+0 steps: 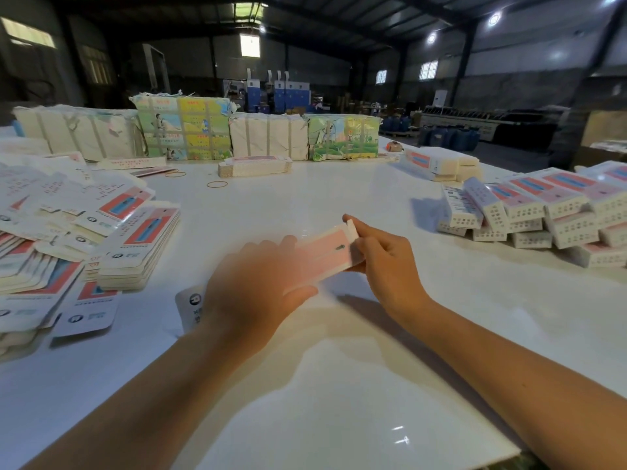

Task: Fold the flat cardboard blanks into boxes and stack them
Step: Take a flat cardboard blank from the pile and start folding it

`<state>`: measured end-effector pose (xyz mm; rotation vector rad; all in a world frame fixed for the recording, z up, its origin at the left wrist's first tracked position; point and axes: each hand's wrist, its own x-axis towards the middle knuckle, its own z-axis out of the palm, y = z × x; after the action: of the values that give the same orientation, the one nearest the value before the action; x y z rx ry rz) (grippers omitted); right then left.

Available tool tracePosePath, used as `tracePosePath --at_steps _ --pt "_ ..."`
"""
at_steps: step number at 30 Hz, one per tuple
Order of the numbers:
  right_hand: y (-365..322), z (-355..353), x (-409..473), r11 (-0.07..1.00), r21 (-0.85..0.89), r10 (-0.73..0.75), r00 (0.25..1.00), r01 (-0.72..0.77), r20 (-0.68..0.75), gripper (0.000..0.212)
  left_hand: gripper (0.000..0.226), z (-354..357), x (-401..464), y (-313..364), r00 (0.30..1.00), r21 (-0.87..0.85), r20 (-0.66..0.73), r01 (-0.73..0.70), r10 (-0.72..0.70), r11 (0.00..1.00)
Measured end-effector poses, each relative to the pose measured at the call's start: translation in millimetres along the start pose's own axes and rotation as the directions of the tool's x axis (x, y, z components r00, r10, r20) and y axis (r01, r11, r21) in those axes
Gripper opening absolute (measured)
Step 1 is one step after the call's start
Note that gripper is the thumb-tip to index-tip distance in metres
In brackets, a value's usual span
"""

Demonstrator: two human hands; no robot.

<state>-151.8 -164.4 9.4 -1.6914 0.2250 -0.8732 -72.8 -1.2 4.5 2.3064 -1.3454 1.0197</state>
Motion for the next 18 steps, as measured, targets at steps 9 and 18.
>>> tracePosePath --at_steps 9,18 --pt "0.2 1.0 -7.6 0.876 -0.43 -0.232 0.972 0.22 0.025 0.025 0.067 0.1 1.2 8.2 0.999 0.07 -0.028 -0.02 0.022 0.997" --pt "-10.6 -4.1 -5.9 0.916 -0.357 -0.187 0.982 0.18 0.017 0.026 0.066 -3.6 0.7 8.6 0.996 0.196 -0.065 -0.055 0.069 0.979"
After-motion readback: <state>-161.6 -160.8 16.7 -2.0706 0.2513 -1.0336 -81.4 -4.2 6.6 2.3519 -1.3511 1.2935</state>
